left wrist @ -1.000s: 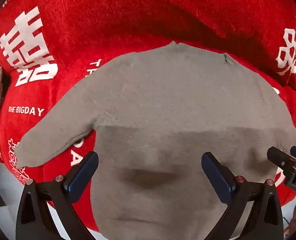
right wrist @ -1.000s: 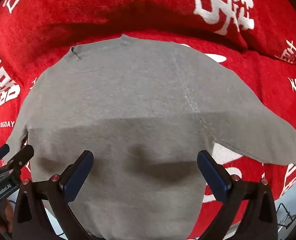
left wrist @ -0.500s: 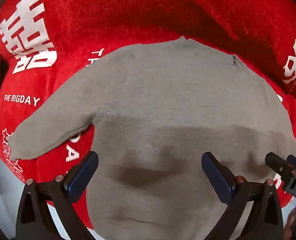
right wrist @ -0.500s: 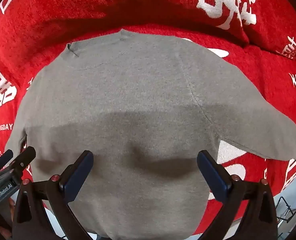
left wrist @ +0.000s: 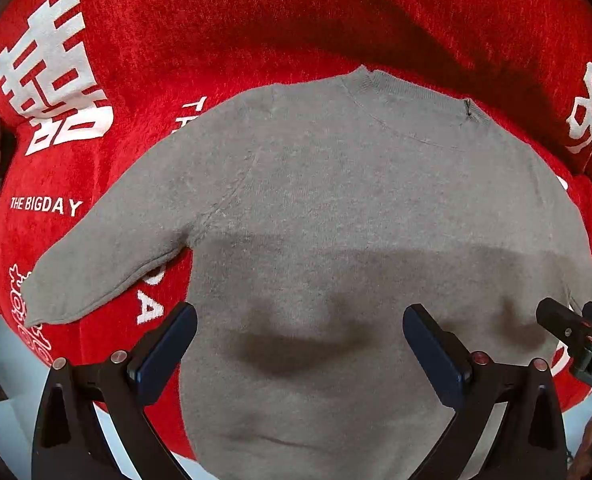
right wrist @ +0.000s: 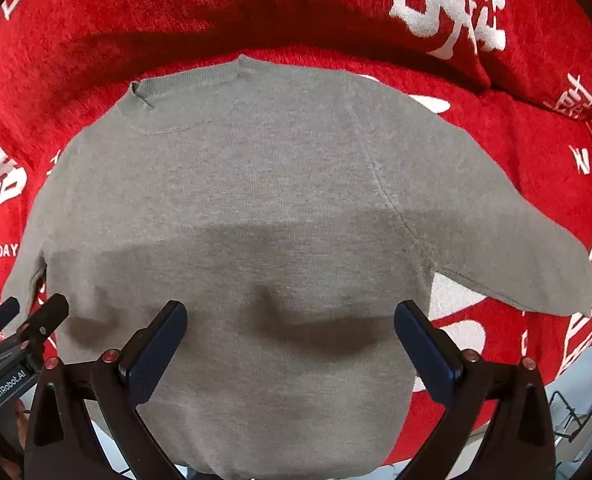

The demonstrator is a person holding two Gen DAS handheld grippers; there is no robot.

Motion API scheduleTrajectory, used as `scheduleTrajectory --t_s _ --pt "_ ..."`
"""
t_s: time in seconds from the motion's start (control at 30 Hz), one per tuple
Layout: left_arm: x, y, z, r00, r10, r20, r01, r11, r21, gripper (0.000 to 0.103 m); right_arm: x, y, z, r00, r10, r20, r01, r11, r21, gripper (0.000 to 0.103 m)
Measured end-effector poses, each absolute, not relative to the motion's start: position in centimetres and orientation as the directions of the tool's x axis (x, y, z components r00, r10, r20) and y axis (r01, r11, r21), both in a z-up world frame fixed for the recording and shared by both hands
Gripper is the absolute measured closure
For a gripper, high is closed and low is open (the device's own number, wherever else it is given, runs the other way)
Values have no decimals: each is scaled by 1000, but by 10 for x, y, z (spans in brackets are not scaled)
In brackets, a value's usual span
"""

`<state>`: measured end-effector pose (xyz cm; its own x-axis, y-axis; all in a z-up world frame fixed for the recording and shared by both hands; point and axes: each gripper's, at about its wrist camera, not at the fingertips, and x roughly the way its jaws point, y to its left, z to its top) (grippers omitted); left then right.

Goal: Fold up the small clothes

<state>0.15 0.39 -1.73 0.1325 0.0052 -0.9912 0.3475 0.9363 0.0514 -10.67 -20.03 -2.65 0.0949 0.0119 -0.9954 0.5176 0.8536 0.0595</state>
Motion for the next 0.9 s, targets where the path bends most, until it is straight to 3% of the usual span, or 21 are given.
scheduleTrajectory --t_s 0.9 --pt "-3 11 -20 134 52 -990 331 939 94 0 -106 -194 -22 79 14 -997 519 853 53 0"
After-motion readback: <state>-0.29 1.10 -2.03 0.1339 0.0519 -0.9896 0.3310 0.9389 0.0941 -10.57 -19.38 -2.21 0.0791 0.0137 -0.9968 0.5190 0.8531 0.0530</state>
